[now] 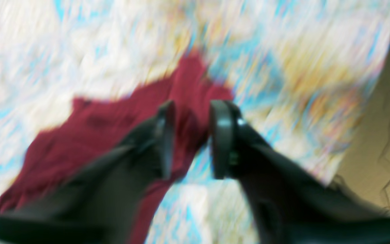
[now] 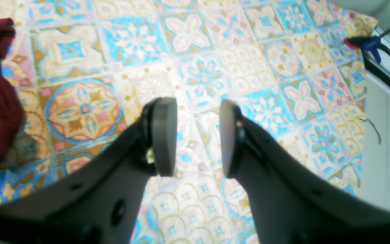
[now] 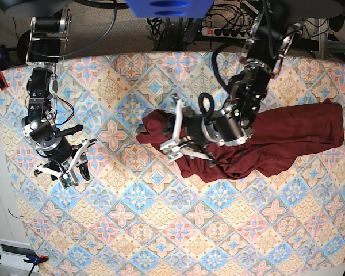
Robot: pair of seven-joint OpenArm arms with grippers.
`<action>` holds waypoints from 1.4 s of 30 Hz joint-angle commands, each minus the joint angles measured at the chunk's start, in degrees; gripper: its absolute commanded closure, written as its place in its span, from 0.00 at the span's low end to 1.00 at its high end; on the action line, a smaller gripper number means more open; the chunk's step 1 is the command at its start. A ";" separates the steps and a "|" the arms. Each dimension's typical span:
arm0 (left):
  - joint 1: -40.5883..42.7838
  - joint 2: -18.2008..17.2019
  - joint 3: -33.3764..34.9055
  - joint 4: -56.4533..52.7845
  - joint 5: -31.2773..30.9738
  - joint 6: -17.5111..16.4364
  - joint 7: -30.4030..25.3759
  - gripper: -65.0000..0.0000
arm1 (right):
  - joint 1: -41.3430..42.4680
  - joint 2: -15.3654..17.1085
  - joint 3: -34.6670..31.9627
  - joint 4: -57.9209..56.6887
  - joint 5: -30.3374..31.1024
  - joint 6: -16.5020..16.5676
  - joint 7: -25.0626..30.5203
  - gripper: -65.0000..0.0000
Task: Layout the t-shirt on the table in an organized manner, then fold the t-shirt properly
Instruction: 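Drag the grasped shirt toward the right gripper and spread it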
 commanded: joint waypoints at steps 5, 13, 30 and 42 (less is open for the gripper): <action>-2.34 -4.64 -2.53 1.64 0.09 -0.12 -3.10 0.37 | 1.40 0.69 -0.09 0.55 0.33 -0.14 1.43 0.69; -9.64 -4.73 -12.90 -18.32 1.94 0.15 -16.82 0.28 | 1.49 0.61 -5.89 0.73 0.33 -0.14 1.43 0.69; -17.29 -1.12 -0.33 -46.80 12.75 0.15 -30.53 0.78 | 1.05 0.61 -5.89 2.57 0.33 -0.14 1.43 0.69; -28.63 3.01 -13.43 -33.88 12.84 2.43 -32.29 1.00 | -3.26 0.61 -5.81 2.75 0.33 -0.14 1.43 0.69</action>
